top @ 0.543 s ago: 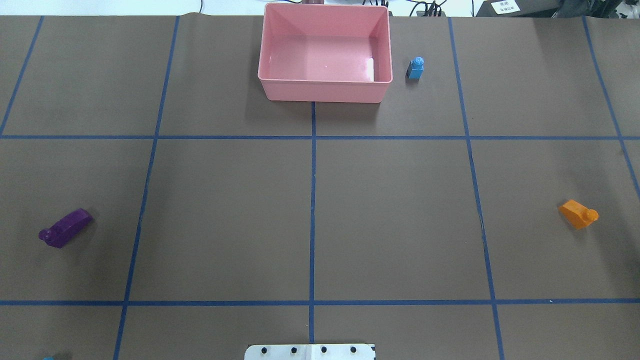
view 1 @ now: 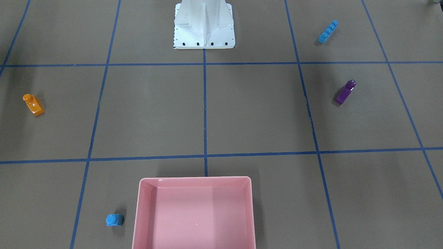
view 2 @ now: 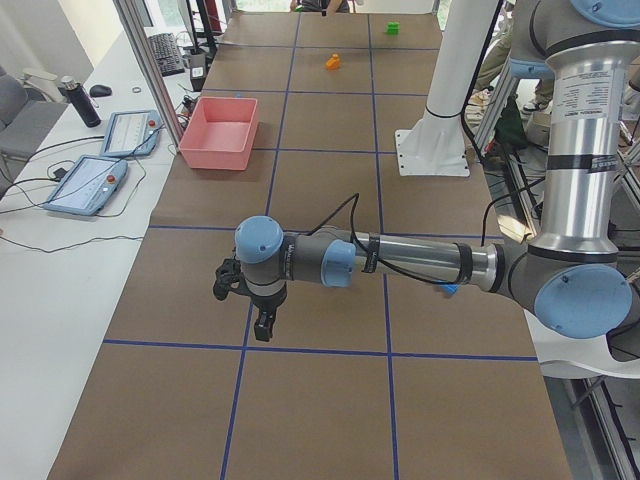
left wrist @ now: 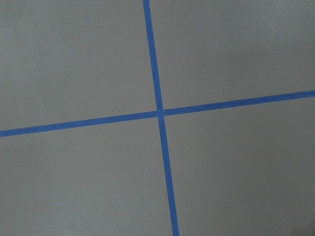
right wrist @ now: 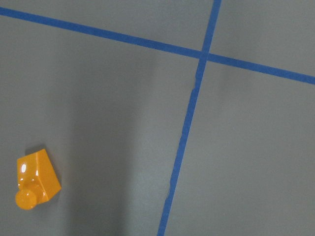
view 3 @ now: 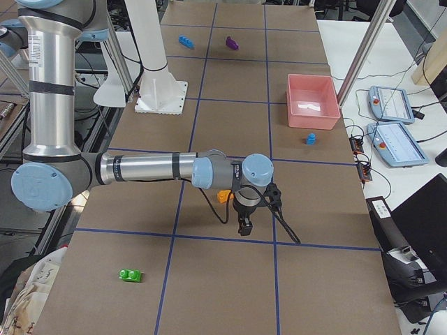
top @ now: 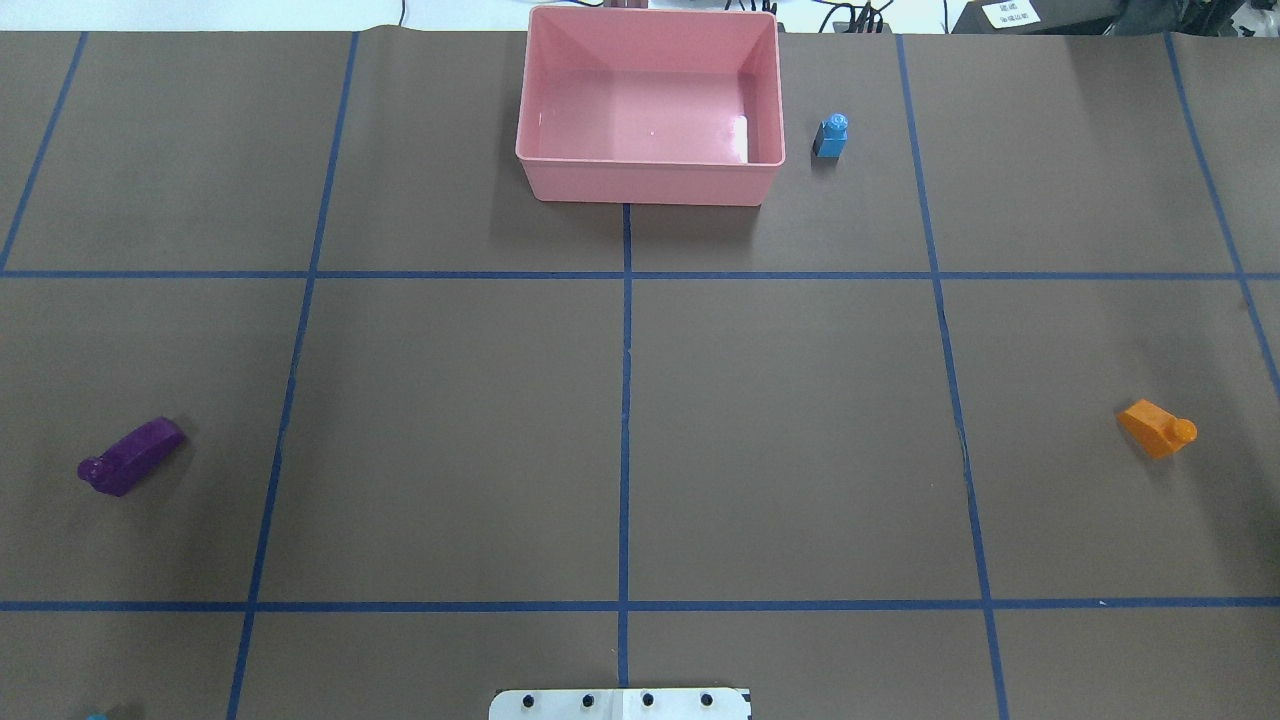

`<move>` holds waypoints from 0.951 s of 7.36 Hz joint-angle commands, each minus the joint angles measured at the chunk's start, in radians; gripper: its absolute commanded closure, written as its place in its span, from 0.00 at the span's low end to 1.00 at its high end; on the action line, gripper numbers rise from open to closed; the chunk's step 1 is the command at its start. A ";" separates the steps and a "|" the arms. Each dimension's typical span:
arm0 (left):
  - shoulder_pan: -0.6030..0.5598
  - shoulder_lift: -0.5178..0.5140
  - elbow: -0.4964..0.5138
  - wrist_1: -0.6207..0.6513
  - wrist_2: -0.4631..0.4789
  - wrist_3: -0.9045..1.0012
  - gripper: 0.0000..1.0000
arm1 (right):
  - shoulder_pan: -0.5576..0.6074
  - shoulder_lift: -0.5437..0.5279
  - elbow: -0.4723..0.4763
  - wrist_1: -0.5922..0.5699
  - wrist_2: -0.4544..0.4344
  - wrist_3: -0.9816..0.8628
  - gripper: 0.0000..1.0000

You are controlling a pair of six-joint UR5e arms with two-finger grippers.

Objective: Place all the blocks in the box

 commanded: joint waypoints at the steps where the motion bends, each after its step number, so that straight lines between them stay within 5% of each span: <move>1: 0.009 0.024 -0.011 -0.041 -0.004 -0.002 0.00 | -0.001 0.000 -0.002 0.000 0.013 -0.001 0.00; 7: 0.177 0.025 -0.003 -0.216 -0.074 -0.043 0.00 | -0.013 -0.041 0.029 0.014 0.093 0.000 0.00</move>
